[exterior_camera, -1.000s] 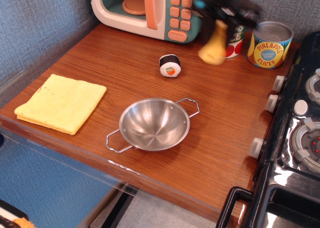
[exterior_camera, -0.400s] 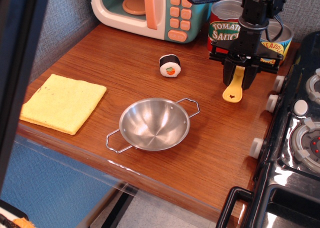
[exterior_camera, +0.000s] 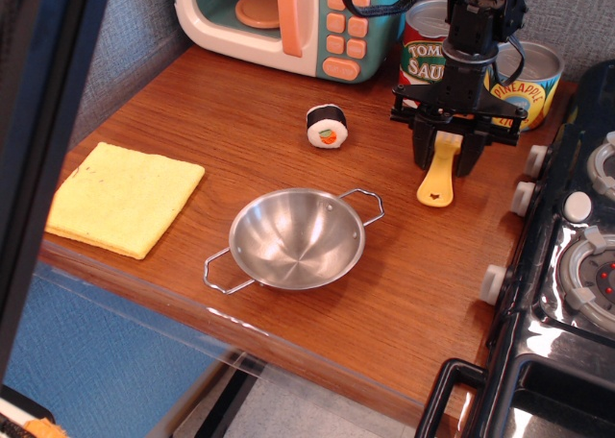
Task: Move the brush to the right of the sushi.
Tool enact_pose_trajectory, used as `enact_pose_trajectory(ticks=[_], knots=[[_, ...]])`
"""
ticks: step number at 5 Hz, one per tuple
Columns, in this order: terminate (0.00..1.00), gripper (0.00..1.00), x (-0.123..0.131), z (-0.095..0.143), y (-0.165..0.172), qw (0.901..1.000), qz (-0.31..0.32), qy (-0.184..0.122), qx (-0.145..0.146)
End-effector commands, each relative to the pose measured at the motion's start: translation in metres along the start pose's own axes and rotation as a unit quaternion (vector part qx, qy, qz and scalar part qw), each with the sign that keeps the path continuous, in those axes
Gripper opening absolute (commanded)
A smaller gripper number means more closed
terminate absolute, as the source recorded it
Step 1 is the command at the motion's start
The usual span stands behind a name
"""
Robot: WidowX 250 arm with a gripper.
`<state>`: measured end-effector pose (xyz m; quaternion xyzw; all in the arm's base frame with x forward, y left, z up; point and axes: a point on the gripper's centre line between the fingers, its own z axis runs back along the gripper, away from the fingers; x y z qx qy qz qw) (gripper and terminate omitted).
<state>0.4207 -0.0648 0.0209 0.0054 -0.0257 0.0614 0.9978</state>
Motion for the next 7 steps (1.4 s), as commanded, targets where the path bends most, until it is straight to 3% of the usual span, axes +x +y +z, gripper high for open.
enact_pose_trajectory(ticks=[1, 2, 3, 4, 6, 7], knots=[[0.0, 1.0, 0.008, 0.048, 0.003, 0.9979, -0.048, -0.038, -0.02], [0.0, 1.0, 0.003, 0.094, 0.018, 0.9966, -0.046, -0.063, -0.029], [0.0, 1.0, -0.006, 0.097, 0.042, 0.9973, -0.042, -0.059, -0.012], [0.0, 1.0, -0.016, 0.079, 0.065, 0.9987, -0.034, -0.038, -0.008], [0.0, 1.0, -0.023, 0.071, 0.078, 0.9989, -0.038, -0.025, -0.012], [1.0, 1.0, -0.023, 0.071, 0.078, 0.9989, -0.038, -0.025, -0.012]])
